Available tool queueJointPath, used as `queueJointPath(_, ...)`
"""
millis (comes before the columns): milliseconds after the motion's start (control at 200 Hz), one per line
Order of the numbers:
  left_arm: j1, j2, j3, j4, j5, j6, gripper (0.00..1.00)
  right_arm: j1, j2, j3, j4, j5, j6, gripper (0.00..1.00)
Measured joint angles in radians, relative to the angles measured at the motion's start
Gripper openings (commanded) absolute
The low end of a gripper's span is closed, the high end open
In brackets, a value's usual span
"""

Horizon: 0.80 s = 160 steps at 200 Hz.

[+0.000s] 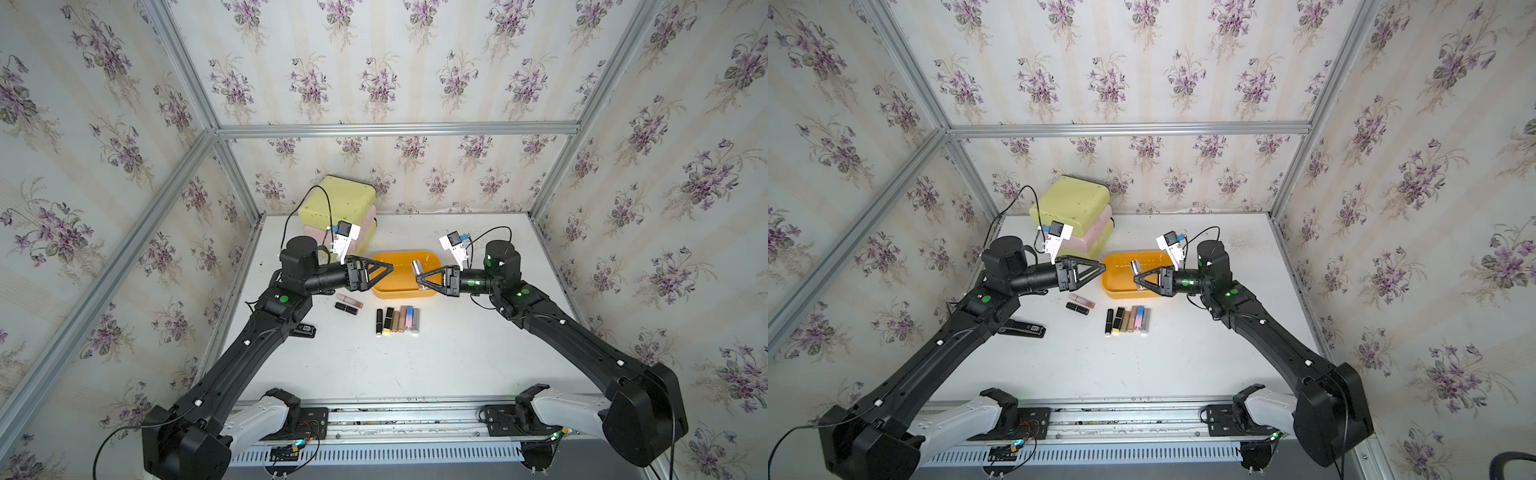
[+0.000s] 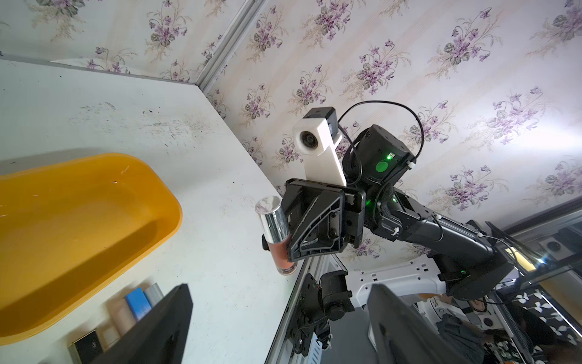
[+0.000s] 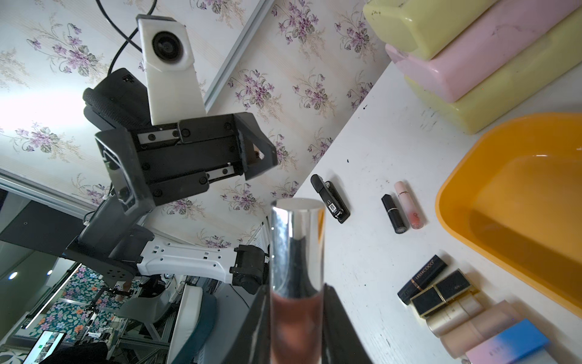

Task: Put the lipstick into the storage box
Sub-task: Place the lipstick in the storage box.

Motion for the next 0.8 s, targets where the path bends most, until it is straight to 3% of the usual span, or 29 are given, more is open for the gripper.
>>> queueJointPath(595,-0.127,0.188,0.069,0.103,-0.056,-0.054,0.69,0.035,0.024,0.038,0.026,-0.010,0.004,0.16)
queueJointPath(799,-0.151,0.218,0.069,0.148,-0.062,-0.082,0.52,0.039,0.031,0.038,0.026,-0.010,0.004,0.16)
